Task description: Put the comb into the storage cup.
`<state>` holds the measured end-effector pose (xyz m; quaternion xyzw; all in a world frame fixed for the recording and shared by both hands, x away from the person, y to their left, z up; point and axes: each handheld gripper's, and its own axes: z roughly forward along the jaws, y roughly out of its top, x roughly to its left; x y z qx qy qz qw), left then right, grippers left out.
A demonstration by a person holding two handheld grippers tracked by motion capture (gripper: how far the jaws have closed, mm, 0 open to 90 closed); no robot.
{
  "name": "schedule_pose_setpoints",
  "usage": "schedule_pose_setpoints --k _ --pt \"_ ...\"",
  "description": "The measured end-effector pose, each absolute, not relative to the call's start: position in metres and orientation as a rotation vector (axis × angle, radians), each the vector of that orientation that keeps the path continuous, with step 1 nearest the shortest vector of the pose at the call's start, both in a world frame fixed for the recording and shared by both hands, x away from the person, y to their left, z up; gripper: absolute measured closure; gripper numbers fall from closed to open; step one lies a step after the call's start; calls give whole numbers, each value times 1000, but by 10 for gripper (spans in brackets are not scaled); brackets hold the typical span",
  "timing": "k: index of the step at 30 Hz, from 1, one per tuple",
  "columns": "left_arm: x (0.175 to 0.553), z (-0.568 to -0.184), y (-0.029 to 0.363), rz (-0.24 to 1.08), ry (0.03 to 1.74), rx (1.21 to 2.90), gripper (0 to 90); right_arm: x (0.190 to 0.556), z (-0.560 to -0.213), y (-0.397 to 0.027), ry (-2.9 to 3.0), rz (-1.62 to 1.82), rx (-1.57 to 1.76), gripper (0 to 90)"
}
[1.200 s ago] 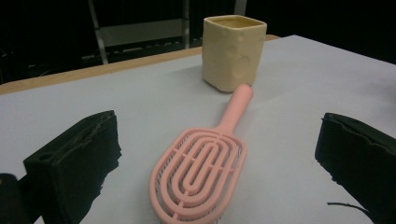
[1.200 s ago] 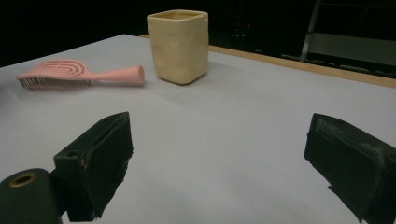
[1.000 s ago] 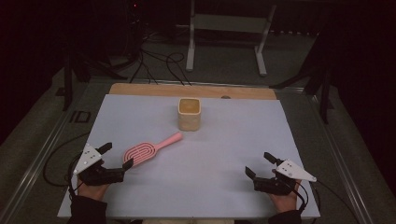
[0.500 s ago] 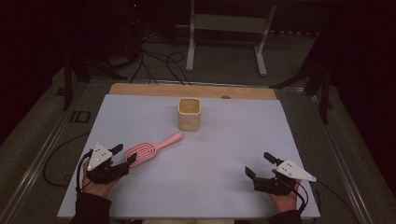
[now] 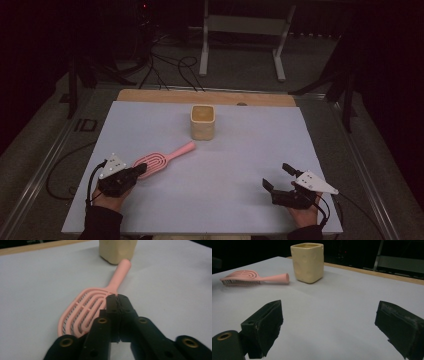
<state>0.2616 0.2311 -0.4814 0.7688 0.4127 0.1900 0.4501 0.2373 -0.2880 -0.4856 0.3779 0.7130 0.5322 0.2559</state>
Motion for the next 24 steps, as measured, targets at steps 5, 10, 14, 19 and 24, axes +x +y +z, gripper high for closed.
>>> schedule_pose_setpoints --k 5,10,14,19,24 --pt "262 -485 227 448 1023 1935 900 237 -486 -288 1937 1443 1026 77" --pt "263 -491 222 423 1032 1964 900 237 -486 -288 1938 1443 1027 77" --pt "263 -495 219 409 1039 1992 900 238 -486 -288 1938 1442 1029 77" --pt "266 -502 217 383 1076 2023 900 238 -486 -288 1945 1440 1029 77" --pt "269 -505 216 378 1096 2039 900 238 -486 -288 1947 1437 1029 77"
